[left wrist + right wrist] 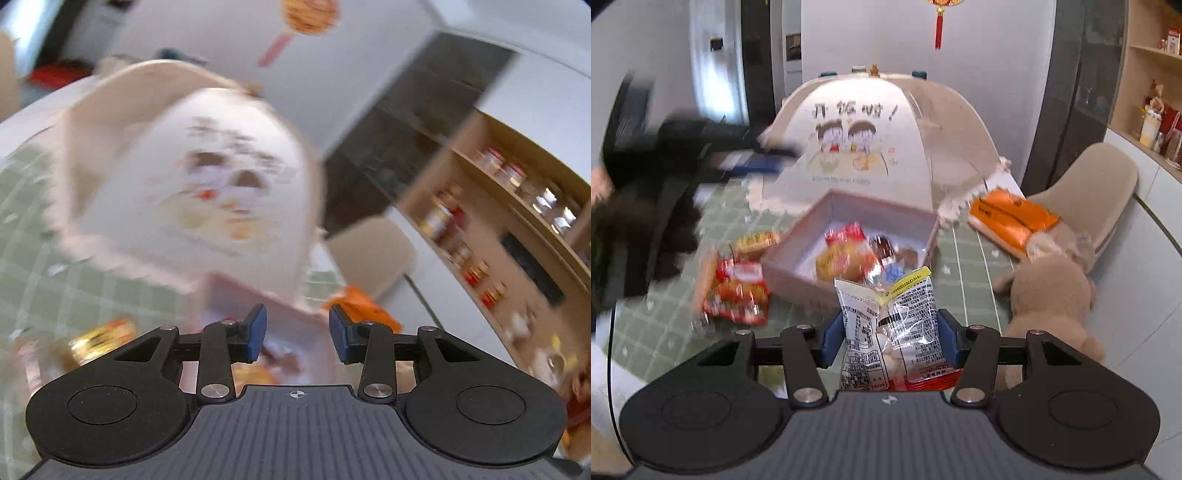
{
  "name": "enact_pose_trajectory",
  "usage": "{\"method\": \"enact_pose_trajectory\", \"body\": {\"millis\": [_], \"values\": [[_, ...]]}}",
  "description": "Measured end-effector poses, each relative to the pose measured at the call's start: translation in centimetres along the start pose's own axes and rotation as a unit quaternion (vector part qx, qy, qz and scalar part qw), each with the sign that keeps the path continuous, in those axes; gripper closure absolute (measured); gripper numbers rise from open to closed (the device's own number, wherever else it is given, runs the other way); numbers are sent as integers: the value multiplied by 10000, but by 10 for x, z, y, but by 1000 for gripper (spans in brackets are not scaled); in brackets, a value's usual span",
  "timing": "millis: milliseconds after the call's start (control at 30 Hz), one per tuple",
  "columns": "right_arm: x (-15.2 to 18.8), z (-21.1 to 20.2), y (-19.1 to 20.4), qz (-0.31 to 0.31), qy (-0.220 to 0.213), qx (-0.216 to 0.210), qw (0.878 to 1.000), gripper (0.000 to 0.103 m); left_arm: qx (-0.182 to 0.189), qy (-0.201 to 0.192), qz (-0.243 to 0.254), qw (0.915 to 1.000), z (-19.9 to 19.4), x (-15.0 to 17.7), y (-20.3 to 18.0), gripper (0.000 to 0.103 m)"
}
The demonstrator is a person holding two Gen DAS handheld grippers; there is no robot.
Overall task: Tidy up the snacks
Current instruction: 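Drop the lollipop into the pink box with the left tool while the right tool drops the white-red snack in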
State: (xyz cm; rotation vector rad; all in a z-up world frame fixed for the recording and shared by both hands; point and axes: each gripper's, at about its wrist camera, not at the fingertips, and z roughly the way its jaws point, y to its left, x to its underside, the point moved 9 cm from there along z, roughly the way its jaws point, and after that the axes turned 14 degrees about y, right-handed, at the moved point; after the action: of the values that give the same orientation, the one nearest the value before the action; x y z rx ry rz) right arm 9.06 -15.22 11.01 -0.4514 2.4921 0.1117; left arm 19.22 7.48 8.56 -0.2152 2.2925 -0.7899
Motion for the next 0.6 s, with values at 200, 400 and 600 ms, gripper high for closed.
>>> {"method": "enact_pose_trajectory", "body": {"millis": [200,400,600], "values": [[-109,24,-2,124,-620,252,9977,15,-1001,-100,-276,9945,-45,-15,79,62],[-111,65,34,81,-354,-395,9986,13,-1629,573,-212,9847,-50,-15,131,62],[-36,108,80,-321,469,-651,9963,13,-1639,1123,287,9796,-19,6,125,61]]}}
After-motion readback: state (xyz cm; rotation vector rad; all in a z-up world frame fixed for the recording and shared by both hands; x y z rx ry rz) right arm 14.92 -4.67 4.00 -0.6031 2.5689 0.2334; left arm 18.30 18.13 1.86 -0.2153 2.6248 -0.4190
